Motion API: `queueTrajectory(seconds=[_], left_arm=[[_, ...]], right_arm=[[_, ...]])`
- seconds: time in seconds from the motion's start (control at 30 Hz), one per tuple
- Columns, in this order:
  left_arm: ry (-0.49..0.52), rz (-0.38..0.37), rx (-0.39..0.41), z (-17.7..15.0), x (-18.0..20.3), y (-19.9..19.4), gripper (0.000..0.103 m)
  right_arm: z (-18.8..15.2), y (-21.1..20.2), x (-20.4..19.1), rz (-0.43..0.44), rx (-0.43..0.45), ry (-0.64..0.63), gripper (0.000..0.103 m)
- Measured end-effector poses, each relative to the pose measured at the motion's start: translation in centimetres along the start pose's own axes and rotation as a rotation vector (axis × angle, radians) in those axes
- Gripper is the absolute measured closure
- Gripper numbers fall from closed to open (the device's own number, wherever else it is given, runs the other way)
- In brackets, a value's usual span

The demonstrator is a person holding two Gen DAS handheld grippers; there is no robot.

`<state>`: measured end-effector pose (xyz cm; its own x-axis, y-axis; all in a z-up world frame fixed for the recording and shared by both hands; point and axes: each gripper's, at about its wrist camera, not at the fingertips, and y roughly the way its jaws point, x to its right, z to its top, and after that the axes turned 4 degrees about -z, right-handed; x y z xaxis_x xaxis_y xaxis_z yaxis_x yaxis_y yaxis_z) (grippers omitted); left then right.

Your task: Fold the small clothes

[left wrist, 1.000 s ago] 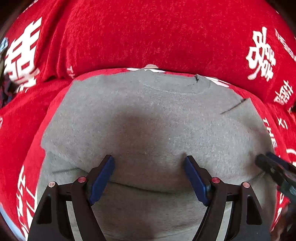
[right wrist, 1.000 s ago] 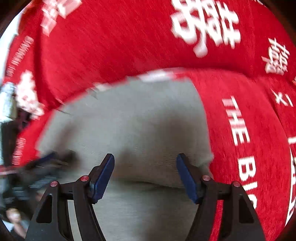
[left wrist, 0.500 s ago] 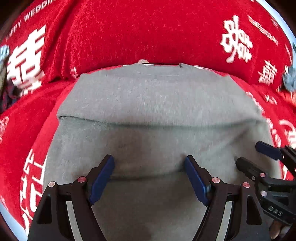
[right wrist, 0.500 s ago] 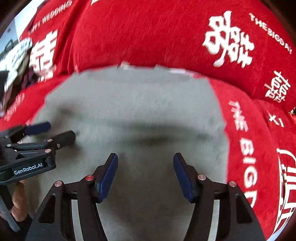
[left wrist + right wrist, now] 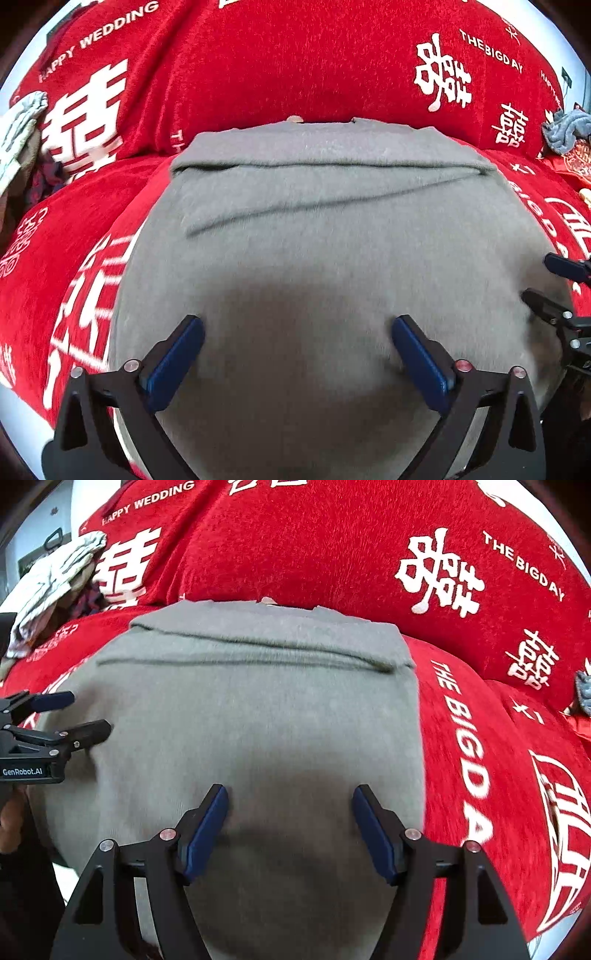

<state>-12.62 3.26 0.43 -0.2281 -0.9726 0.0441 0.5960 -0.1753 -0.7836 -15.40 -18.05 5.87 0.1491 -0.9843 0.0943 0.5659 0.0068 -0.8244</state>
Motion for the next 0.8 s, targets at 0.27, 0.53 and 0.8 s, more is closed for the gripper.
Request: queueTrajectory(seconds=[0.27, 0.53, 0.8], left_arm=[[0.092, -0.045, 0.019, -0.5, 2.9, -2.9, 0.001], [0.104, -0.019, -0.038, -2.8, 3.1, -1.6, 0.000], [0.090, 0.035, -0.024, -3.2, 2.3, -2.9, 0.000]], right_arm=[[0.6, -2.4, -4.0, 0.089, 0.005, -0.090, 0.030], [-1.5, -1.7, -5.2, 0.045, -0.015, -0.167, 0.028], [-3.1, -3.4, -1.1, 0.007, -0.052, -0.039, 0.027]])
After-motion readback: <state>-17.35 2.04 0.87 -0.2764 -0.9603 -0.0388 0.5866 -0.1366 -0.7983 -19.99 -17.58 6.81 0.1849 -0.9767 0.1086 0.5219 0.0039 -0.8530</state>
